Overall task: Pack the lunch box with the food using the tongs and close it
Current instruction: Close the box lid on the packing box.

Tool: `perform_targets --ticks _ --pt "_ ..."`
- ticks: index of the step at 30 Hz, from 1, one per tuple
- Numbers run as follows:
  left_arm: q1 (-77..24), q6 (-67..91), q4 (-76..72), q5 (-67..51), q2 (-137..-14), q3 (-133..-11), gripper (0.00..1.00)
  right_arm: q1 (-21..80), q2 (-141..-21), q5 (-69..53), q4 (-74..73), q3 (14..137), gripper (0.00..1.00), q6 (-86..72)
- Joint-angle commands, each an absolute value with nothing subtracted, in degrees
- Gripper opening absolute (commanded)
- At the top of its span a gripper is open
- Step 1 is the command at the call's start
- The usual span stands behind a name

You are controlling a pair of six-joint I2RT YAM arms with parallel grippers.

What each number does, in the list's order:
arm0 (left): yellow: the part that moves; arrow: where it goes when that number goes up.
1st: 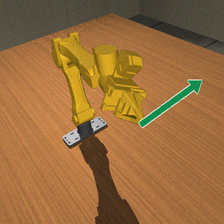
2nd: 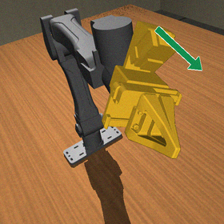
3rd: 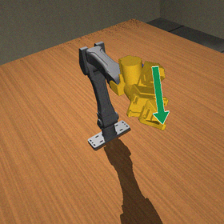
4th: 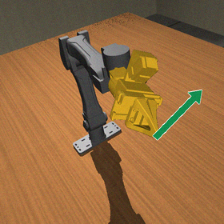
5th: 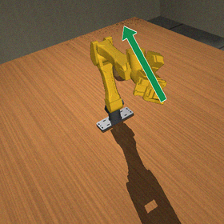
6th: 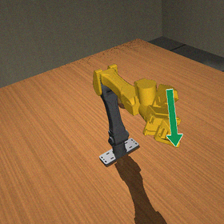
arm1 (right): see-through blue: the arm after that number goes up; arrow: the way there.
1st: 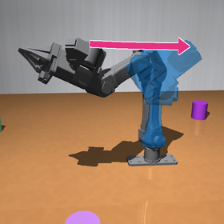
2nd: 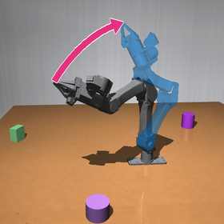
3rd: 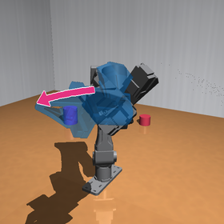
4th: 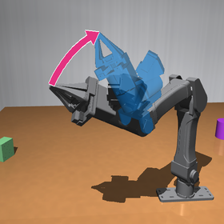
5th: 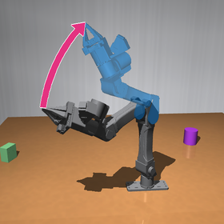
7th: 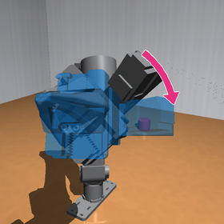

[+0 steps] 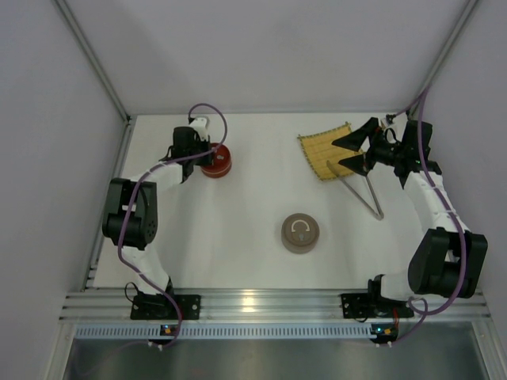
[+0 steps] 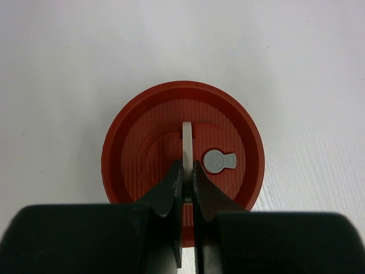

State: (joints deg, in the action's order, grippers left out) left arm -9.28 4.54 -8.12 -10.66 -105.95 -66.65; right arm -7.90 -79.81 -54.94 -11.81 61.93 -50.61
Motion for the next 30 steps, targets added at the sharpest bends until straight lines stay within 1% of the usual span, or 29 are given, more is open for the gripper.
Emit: perform_targets --ticks 1,5,6,11,18,21,23,25,28,30 --pt "-9.5 3.9 -7.5 -12.7 -107.1 -69.1 0.08 -8.5 -79.8 -55.5 -11.3 62.4 0.99 -50.0" --pt "-9.5 3.1 -5.9 -13.6 -106.3 -69.4 0.2 -8.5 -79.9 -55.5 -11.4 62.5 0.99 -49.9" --pt "-9.5 2.6 -5.7 -13.6 -105.9 -69.4 0.21 -8.5 -79.9 -55.5 -11.4 62.5 0.99 -49.9" --pt "-9.5 1.2 -4.1 -13.5 -104.9 -69.7 0.22 -8.5 -80.0 -55.5 -11.0 62.2 1.0 -50.2" --pt "-9.5 0.5 -3.6 -12.7 -105.3 -69.7 0.18 -8.5 -79.5 -55.6 -11.3 62.2 0.99 -49.9" --pt "-9.4 0.5 -3.6 -12.7 -105.7 -69.9 0.22 -8.5 -79.4 -55.6 -11.3 62.1 0.99 -49.7" --pt "-9.5 0.4 -3.4 -12.8 -106.0 -70.2 0.26 -8.5 -79.4 -55.7 -11.3 62.1 0.99 -49.8" --pt "-9.4 0.5 -3.3 -12.6 -106.3 -71.1 0.27 -8.5 -79.5 -55.7 -11.2 62.1 0.99 -49.8" --pt "-9.5 1.0 -2.6 -13.2 -107.3 -72.4 0.25 -8.5 -79.6 -55.7 -11.2 61.9 0.99 -49.8" --pt "-9.5 0.5 -2.3 -13.9 -107.6 -72.9 0.21 -8.5 -79.5 -55.7 -11.2 61.9 0.99 -49.7"
